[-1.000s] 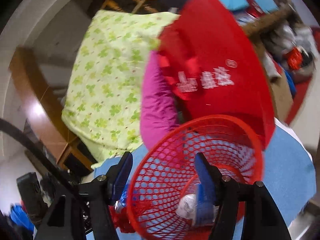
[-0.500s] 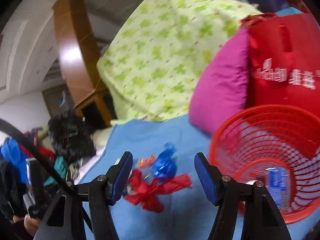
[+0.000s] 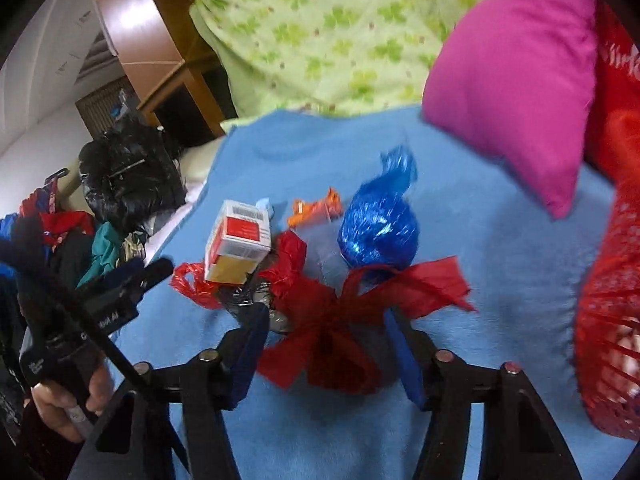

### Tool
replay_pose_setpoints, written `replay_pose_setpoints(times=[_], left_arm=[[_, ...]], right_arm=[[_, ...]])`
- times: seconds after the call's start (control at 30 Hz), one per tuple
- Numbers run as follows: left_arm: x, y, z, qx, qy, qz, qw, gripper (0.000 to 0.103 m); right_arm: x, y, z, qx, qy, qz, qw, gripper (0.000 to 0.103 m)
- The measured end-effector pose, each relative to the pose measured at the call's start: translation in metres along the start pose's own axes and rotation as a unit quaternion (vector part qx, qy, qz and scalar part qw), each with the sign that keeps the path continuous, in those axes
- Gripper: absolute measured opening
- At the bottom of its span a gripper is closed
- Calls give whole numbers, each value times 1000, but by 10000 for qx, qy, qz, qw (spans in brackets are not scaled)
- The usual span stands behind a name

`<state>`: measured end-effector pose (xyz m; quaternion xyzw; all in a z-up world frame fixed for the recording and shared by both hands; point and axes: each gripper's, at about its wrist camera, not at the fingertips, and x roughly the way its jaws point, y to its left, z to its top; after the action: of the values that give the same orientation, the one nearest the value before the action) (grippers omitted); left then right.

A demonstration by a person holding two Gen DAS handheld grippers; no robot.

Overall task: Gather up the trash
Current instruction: 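Grasp the red ribbon bundle with the right tool while the left tool approaches the medicine box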

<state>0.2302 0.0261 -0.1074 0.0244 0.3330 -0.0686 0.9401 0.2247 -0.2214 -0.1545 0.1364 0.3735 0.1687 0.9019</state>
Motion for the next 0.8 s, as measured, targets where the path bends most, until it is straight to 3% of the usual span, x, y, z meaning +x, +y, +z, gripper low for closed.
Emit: replay_pose_setpoints(times=[0.2, 0.37, 0.5, 0.67, 0.7, 0.77, 0.8], left_arm=[[32, -16, 8, 569, 147, -361, 9976, 75], [42, -19, 10, 762, 121, -609, 9952, 76], [53, -8, 11, 502, 159, -922, 9944, 76], [65, -5, 10, 278, 320, -1166, 9923, 76], [64, -6, 10, 298, 310, -1191, 9919, 74], [65, -9, 10, 287, 361, -1360, 9896, 54], [64, -10, 9, 291, 389, -1394, 9891, 50]], right_arm=[[39, -3, 8, -42, 505, 117, 9986, 59], [56, 1, 6, -152, 798, 121, 9966, 47], [57, 4, 0, -216, 880, 87, 9959, 40], [48, 3, -5, -271, 852, 119, 9959, 38], [45, 2, -6, -271, 851, 120, 9959, 38], [42, 1, -7, -247, 848, 113, 9960, 38], [40, -1, -7, -236, 837, 106, 9962, 38]])
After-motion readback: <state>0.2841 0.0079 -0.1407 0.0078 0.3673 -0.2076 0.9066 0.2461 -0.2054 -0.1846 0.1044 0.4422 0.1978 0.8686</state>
